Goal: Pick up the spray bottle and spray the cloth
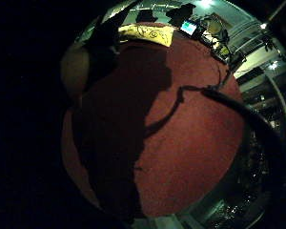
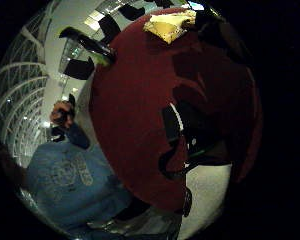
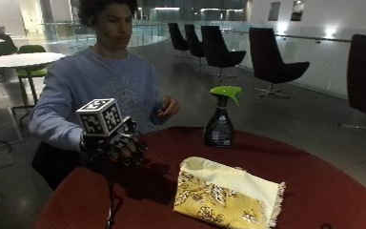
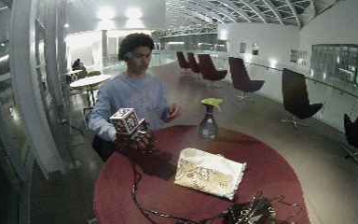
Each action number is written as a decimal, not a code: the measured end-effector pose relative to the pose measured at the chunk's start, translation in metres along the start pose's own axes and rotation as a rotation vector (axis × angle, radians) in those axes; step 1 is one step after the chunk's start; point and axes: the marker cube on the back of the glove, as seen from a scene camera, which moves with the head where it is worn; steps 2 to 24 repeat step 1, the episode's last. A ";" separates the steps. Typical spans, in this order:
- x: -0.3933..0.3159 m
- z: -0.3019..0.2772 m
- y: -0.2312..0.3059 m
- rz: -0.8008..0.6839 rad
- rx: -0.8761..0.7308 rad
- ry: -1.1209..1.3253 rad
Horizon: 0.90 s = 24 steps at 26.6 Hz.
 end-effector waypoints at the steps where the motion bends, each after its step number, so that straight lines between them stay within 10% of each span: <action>1: 0.000 0.000 0.000 -0.001 -0.003 0.007; 24: 0.000 0.000 0.000 -0.001 -0.003 0.007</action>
